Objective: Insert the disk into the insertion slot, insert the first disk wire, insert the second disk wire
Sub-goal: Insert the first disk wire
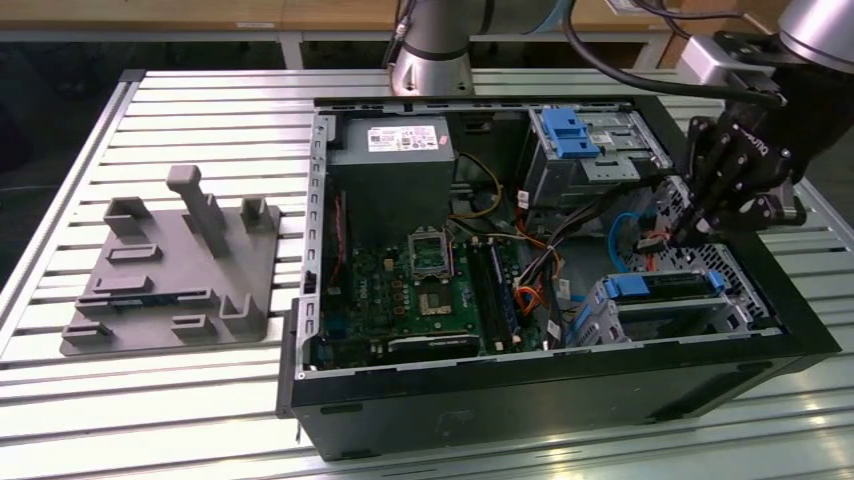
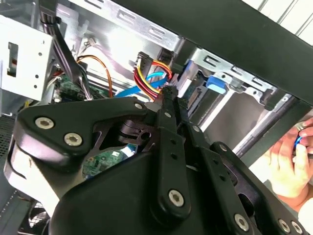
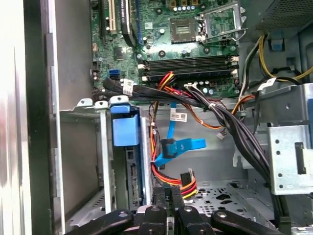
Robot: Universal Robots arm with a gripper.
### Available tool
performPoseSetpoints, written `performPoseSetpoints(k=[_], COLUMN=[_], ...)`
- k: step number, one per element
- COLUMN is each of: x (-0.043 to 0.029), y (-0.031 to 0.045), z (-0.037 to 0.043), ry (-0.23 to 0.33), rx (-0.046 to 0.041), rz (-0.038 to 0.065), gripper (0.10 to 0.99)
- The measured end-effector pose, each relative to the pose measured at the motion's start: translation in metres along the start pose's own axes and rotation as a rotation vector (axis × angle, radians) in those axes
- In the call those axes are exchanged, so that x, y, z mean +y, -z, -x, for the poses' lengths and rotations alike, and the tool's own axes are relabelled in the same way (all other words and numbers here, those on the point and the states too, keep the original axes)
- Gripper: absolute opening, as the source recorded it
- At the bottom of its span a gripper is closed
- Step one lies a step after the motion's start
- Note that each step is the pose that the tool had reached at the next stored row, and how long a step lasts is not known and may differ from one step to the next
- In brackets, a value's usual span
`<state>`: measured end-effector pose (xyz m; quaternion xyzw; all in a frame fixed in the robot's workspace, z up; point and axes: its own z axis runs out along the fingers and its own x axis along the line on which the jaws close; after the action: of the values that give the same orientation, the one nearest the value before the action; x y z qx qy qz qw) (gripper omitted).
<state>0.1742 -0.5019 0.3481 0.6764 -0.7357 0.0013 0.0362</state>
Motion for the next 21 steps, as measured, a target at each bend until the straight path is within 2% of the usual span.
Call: performPoseSetpoints(k=[5,6,7,21], x=[-0.0008,-0.0014,-0.0023,-0.0024], y=[-0.0012,-0.0023,-0.0041,-0.0047], z=[-0.0109,-0.0176,-0.0265,-0.0282], ry=[0.003,0.003,0.004,0.004], rx=[0.0,-0.0012,-0.0117,-0.0126], rz=[0.0,0.0,0.001,0.001], gripper=[0.161,0.161,0.161,0.161])
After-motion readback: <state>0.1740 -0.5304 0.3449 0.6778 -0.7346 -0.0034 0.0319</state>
